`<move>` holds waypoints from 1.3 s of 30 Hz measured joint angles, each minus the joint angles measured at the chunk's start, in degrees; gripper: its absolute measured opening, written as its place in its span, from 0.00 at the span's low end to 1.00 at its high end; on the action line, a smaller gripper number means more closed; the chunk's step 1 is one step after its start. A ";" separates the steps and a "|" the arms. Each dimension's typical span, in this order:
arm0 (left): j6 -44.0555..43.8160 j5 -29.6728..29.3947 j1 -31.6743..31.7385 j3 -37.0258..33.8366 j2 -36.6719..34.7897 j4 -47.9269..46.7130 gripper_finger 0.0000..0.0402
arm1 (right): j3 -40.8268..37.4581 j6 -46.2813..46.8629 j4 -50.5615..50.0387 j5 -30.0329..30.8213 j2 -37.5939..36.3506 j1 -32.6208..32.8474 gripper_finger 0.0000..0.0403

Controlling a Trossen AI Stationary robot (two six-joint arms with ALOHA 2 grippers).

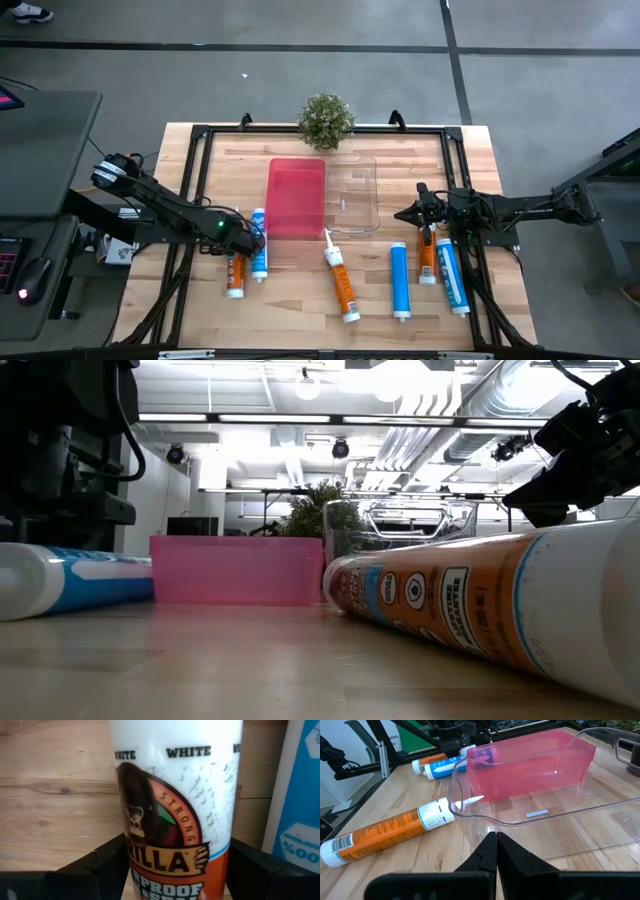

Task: Pick & place silicon tubes, Sealant and Lysol wipes
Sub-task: Put the left orange sealant into the transparent bin

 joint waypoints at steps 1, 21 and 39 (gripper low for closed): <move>0.04 0.07 0.00 -0.04 0.00 -0.07 0.67 | 0.02 0.00 0.00 0.00 0.02 0.00 0.00; 1.70 1.01 0.02 -1.60 0.02 0.88 0.55 | 0.02 0.00 0.00 0.00 0.01 0.02 0.00; 6.88 1.59 0.00 -1.62 0.02 0.59 0.49 | 0.02 0.00 0.02 0.00 0.00 0.02 0.00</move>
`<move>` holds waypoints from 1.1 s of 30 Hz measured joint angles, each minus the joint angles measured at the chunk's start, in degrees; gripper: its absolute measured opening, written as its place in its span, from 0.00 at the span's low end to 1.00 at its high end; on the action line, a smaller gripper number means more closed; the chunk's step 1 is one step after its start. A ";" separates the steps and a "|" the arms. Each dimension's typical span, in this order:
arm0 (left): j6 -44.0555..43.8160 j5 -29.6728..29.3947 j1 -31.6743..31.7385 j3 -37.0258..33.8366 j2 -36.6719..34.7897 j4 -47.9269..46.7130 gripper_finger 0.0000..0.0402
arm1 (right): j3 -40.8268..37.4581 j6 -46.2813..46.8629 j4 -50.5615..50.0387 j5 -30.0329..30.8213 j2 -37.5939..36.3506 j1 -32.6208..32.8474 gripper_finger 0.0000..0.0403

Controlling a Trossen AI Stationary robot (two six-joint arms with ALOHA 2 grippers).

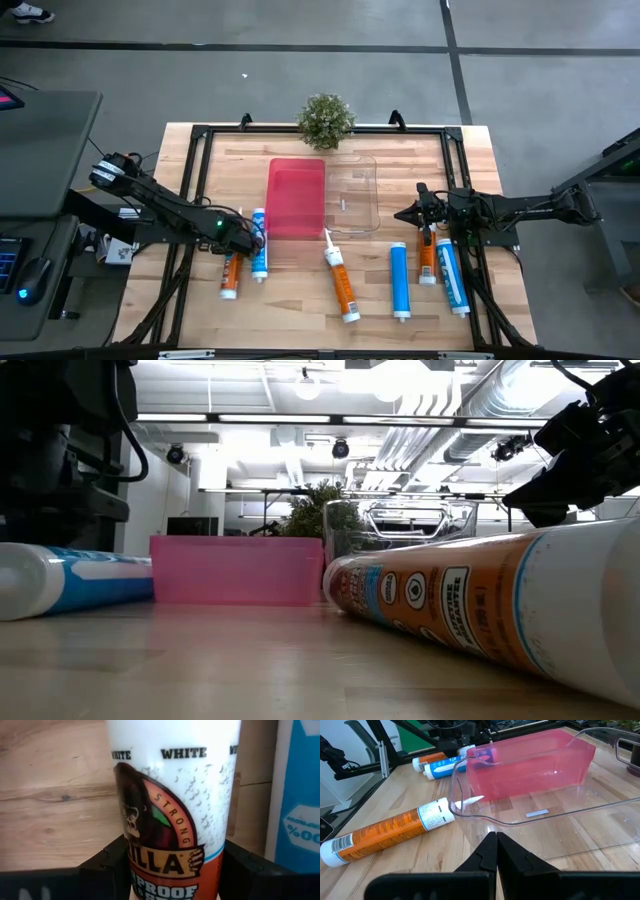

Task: Pick & place silicon tubes, Sealant and Lysol wipes
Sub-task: Put the left orange sealant into the transparent bin

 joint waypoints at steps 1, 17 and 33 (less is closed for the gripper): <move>0.45 -0.02 0.00 0.00 -0.12 -0.04 0.49 | 0.00 0.01 -0.02 0.00 0.00 0.00 0.00; 0.57 -8.80 -0.04 2.17 -9.90 -8.81 0.48 | -0.01 0.00 -0.01 0.01 0.00 0.00 0.00; 24.04 -45.40 0.00 16.26 -23.94 -16.50 0.48 | 0.00 0.00 -0.02 0.00 0.02 0.00 0.00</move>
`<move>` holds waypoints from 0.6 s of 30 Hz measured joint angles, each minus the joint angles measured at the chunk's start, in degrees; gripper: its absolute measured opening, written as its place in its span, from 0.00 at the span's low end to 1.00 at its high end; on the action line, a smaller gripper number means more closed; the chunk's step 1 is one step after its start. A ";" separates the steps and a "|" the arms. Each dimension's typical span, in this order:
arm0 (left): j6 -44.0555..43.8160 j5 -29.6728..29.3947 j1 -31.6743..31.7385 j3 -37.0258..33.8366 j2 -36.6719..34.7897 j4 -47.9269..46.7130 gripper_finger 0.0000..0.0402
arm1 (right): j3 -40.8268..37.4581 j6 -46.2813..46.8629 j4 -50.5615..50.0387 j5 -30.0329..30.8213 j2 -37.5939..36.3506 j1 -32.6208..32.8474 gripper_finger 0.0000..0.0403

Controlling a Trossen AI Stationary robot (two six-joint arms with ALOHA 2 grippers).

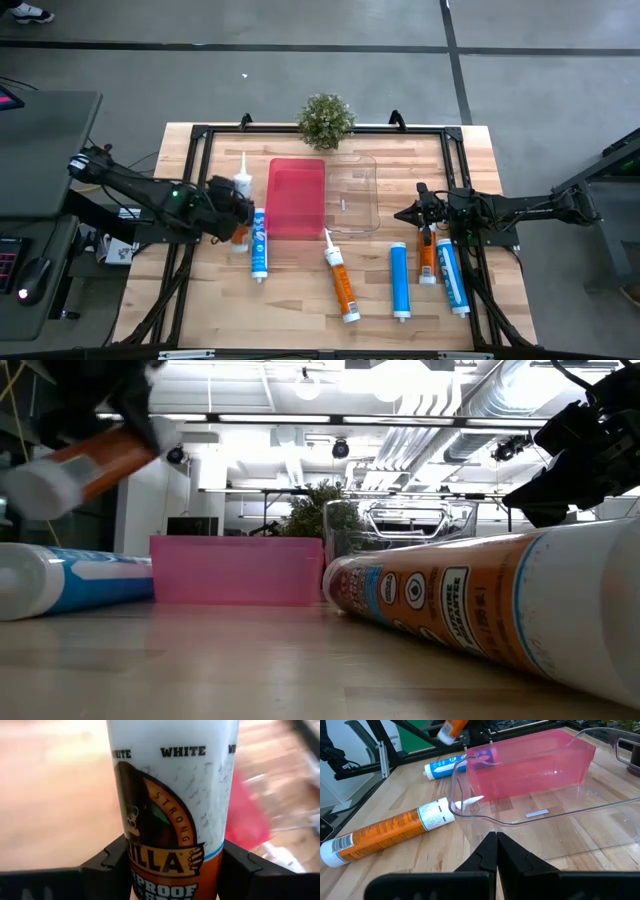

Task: Pick & place silicon tubes, Sealant and Lysol wipes
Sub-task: Put the left orange sealant into the transparent bin

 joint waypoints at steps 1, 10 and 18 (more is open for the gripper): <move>4.60 -2.10 -0.02 1.29 -0.07 0.22 0.48 | -0.02 0.00 0.00 0.00 0.00 -0.02 0.00; 48.47 -13.35 4.36 6.67 -0.10 12.32 0.47 | 0.00 0.00 -0.02 0.00 -0.02 0.00 0.00; 77.99 7.09 18.79 6.46 3.62 34.43 0.47 | 0.00 0.00 -0.02 0.00 -0.02 0.00 0.00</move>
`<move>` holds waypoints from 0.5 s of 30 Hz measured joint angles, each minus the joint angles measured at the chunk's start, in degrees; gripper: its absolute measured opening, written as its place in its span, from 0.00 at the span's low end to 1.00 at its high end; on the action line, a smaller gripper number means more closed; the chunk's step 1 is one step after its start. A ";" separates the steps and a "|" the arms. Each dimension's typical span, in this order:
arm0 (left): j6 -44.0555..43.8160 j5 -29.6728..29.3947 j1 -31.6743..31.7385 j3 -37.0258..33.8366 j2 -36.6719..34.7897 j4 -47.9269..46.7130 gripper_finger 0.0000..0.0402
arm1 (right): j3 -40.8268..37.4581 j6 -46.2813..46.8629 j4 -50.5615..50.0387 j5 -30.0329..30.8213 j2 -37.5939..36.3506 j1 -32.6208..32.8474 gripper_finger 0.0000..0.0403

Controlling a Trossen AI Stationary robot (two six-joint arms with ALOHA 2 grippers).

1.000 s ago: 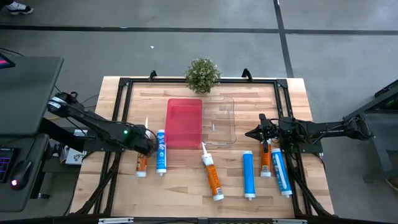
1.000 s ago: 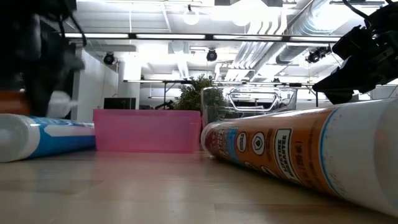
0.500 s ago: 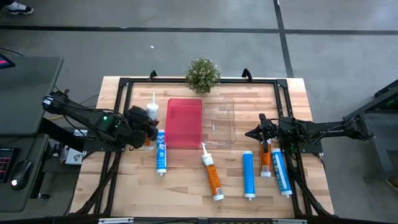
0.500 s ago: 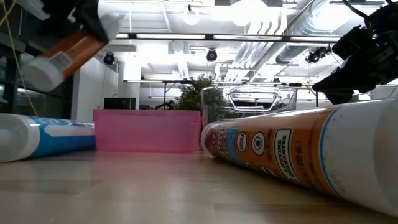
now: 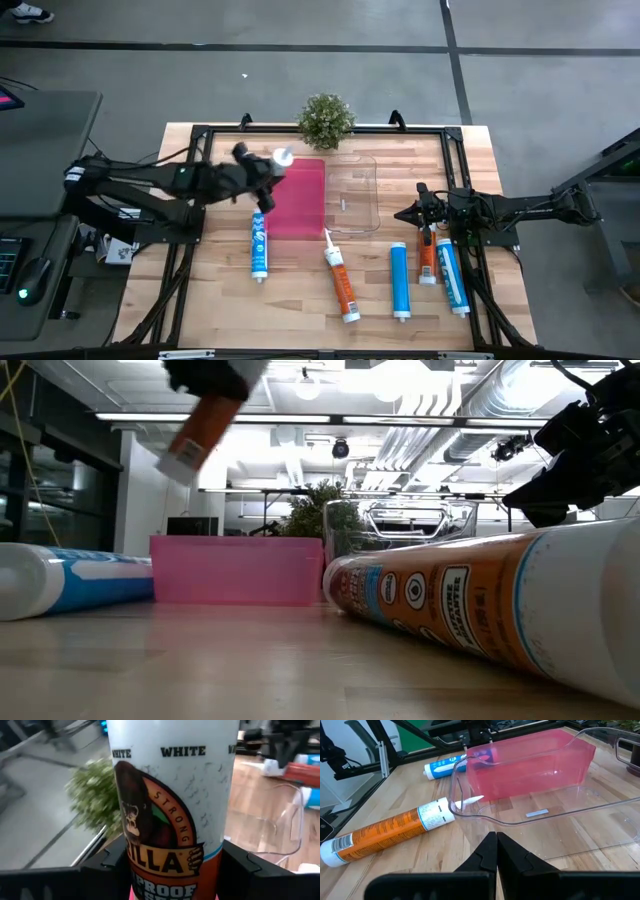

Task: Pick & place silicon tubes, Sealant and Lysol wipes
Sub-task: Put the left orange sealant into the transparent bin

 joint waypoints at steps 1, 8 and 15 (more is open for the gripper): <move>2.19 2.87 1.68 -0.59 0.34 2.55 0.47 | 0.00 0.00 0.00 0.00 0.00 -0.01 0.00; 6.81 26.17 11.83 -10.12 0.69 27.25 0.47 | 0.00 0.00 0.00 0.00 0.00 -0.01 0.00; 5.20 37.99 19.35 -18.23 4.62 42.08 0.47 | 0.00 0.00 0.02 0.01 0.00 -0.01 0.00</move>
